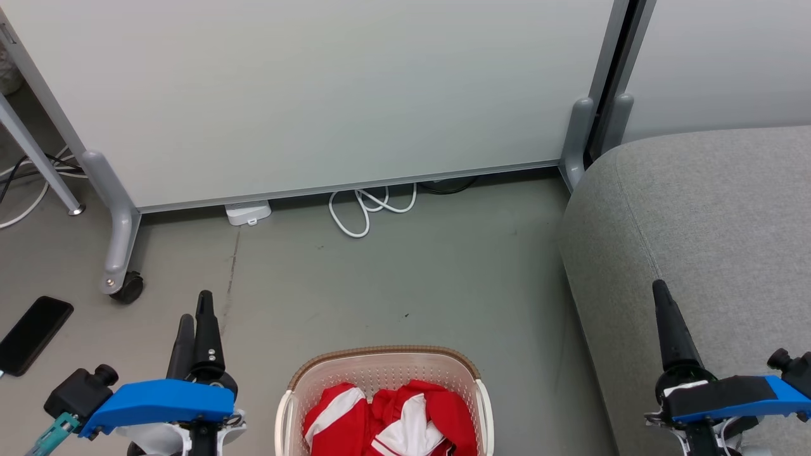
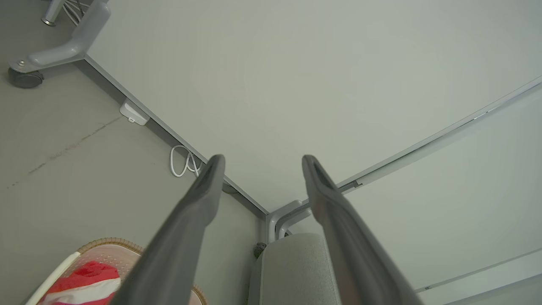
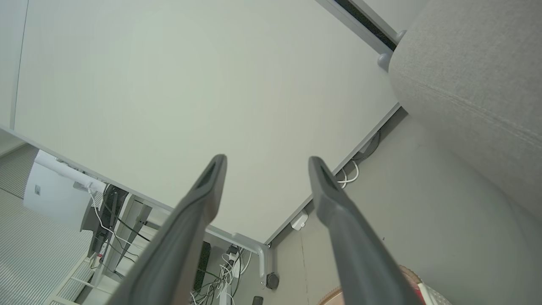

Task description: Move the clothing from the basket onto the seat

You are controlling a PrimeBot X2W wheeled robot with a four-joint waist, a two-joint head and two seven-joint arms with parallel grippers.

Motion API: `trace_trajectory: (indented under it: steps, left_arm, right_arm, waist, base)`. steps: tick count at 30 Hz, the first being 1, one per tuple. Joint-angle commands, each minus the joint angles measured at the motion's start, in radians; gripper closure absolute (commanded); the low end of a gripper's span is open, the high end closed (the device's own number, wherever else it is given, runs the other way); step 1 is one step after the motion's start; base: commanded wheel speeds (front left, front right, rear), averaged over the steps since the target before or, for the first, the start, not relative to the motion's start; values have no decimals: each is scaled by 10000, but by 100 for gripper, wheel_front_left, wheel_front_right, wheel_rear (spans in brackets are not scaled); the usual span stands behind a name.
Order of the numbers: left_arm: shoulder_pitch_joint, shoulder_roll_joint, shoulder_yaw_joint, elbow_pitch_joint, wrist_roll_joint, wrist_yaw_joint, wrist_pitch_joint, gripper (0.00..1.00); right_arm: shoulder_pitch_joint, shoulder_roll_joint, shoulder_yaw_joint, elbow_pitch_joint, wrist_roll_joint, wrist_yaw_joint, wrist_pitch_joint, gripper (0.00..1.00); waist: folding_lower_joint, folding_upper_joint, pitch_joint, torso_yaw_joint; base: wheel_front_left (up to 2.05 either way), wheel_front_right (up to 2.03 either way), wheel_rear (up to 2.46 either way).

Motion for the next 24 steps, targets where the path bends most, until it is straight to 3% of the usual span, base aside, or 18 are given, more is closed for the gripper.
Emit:
trace_trajectory:
  steps: [1,10,24]
  left_arm:
    - [-261,78,-109,-195,447,53,-108,0]
    - [-275,88,-549,-162,2348,343,-406,0]
    - [-283,148,-1003,1,4266,657,-804,0]
  right_arm:
    - [-94,-59,78,-221,-475,25,-102,0]
    - [-25,-65,317,-403,-2316,28,-402,0]
    - [11,-75,394,-109,-4538,29,-801,0]
  waist:
    - [0,0,3,5]
    - [0,0,7,54]
    - [0,0,15,92]
  base:
    - [0,0,0]
    - [0,0,0]
    - [0,0,0]
